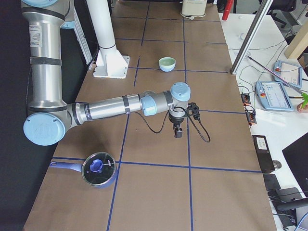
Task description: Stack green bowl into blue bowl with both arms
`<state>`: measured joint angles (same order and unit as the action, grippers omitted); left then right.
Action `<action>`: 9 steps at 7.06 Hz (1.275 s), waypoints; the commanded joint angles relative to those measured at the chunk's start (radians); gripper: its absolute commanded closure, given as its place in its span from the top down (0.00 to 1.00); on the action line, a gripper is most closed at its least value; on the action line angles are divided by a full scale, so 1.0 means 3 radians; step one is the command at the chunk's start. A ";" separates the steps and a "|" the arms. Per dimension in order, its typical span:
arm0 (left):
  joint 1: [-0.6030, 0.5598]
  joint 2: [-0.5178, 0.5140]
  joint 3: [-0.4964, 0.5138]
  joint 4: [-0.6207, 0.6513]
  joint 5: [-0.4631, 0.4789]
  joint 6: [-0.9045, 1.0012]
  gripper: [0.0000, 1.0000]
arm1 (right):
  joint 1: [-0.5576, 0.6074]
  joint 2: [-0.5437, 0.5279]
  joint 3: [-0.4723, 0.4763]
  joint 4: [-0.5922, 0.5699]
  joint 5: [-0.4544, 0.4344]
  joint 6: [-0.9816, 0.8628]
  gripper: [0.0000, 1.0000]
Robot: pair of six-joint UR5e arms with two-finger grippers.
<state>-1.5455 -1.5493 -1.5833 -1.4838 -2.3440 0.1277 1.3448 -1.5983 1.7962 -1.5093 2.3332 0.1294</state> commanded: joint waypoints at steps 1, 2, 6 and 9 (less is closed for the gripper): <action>-0.0064 0.0077 0.0006 -0.0009 -0.0152 -0.0022 1.00 | 0.0220 -0.0021 -0.0157 -0.0006 0.0046 -0.0037 1.00; -0.0069 0.0077 0.0006 -0.0009 -0.0153 -0.0027 1.00 | 0.0333 -0.0041 -0.0194 -0.0021 0.0051 -0.0038 1.00; -0.0084 0.0072 -0.0025 -0.0004 -0.0153 -0.0042 1.00 | 0.0691 -0.0235 -0.0394 -0.0005 0.0224 -0.0312 1.00; -0.0084 0.0072 -0.0005 -0.0004 -0.0153 -0.0047 1.00 | 0.0743 -0.0312 -0.0399 -0.0016 0.0230 -0.0651 1.00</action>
<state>-1.5707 -1.5278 -1.5897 -1.4849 -2.3899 0.1141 1.5609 -1.6885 1.6775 -1.5111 2.4019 -0.0439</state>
